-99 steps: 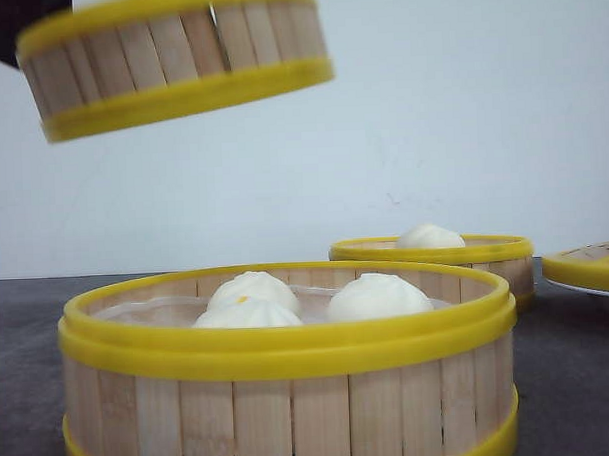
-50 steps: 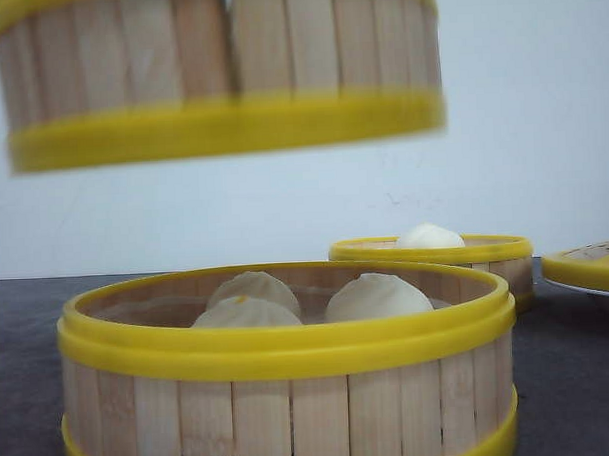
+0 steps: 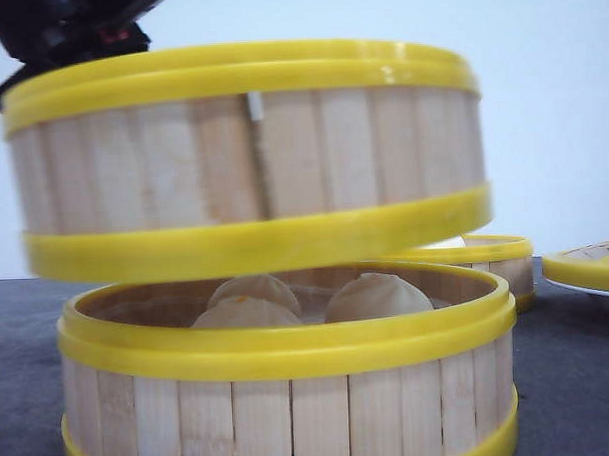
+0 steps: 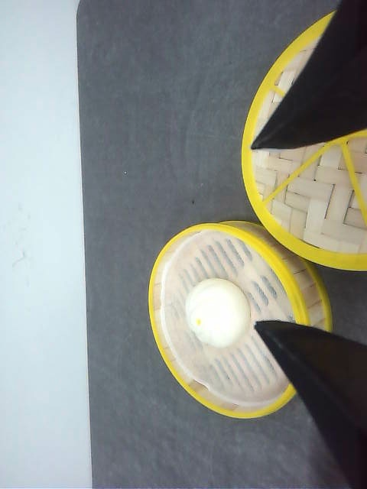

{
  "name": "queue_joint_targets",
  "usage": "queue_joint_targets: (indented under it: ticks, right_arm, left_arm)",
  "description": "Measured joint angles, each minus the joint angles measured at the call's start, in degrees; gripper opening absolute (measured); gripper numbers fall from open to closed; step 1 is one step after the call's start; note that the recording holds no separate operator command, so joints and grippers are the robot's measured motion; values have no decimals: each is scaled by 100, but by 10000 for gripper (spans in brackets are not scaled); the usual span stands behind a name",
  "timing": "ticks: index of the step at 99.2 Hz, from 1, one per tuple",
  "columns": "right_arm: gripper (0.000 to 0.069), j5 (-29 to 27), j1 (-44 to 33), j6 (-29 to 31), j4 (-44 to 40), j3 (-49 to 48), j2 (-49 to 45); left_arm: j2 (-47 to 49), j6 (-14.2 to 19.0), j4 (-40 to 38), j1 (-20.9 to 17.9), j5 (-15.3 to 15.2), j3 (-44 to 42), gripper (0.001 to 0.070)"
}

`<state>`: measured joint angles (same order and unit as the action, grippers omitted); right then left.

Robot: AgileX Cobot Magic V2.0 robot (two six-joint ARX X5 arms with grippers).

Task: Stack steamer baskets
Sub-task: 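Lower the held basket onto the front basket and release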

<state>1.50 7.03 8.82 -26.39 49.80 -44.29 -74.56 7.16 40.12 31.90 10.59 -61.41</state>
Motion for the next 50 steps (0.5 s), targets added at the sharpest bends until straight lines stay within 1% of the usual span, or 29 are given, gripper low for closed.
queue_joint_targets:
  ticks: [26, 50]
  right_arm:
    - [437, 0, 11, 17, -4, 0, 0]
    - [437, 2, 11, 42, -17, 0, 0]
  left_arm:
    - [-387, 22, 31, 26, 26, 0, 28]
    - [-531, 20, -48, 26, 24, 0, 28]
